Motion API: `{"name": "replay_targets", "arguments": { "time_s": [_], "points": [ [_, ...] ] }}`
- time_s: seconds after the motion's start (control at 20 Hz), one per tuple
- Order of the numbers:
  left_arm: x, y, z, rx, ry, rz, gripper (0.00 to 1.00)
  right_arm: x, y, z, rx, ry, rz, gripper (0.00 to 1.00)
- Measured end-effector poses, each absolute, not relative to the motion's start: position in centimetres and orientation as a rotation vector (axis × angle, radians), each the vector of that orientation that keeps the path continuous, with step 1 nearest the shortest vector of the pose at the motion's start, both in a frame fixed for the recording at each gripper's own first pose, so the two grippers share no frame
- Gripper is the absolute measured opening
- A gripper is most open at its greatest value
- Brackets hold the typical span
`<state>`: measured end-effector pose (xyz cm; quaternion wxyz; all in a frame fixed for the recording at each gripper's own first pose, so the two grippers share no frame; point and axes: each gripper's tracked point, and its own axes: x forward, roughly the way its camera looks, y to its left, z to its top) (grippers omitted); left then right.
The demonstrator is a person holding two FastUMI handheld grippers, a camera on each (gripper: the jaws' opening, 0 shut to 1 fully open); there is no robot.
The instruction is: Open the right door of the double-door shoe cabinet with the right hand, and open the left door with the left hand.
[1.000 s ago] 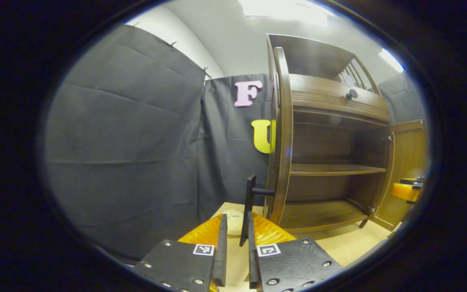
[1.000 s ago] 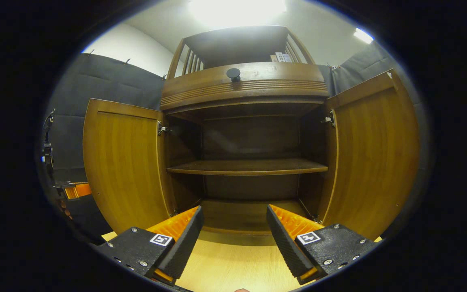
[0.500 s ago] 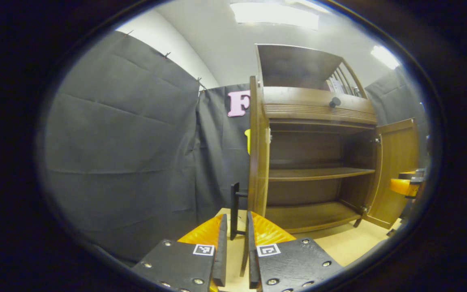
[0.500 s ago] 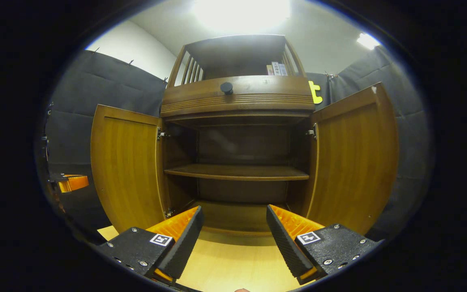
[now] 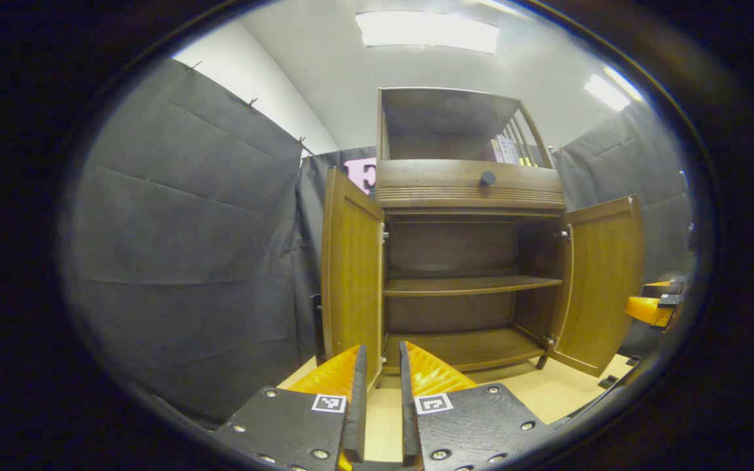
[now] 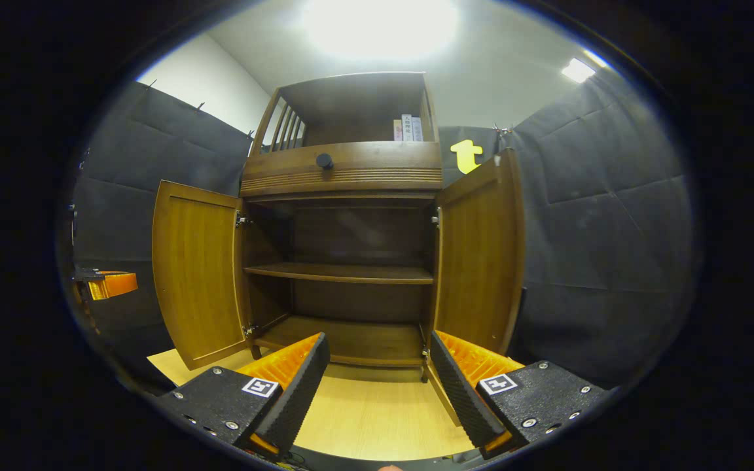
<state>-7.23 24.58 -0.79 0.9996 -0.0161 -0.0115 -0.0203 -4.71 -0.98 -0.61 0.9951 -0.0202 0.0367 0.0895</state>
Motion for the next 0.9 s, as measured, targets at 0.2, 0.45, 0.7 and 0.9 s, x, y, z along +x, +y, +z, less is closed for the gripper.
{"name": "replay_targets", "arguments": {
  "time_s": [0.2, 0.45, 0.7, 0.9],
  "points": [
    [-9.2, 22.6, -1.1, -0.023, -0.012, -0.061, 0.51, -6.1, -3.2, -0.6, -0.026, 0.078, 0.147, 0.95],
    [-10.4, 22.5, -1.7, -0.005, -0.007, -0.025, 0.84, -7.4, -4.8, -0.5, -0.014, 0.074, 0.128, 0.95],
    [-11.0, 23.1, -1.2, 0.008, -0.018, -0.005, 0.85, -7.9, -5.3, -0.1, -0.01, 0.063, 0.125, 0.95],
    [-11.3, 23.2, -1.1, 0.009, -0.024, 0.0, 0.84, -8.1, -5.3, 0.4, 0.005, 0.05, 0.128, 0.95]
  ]
}}
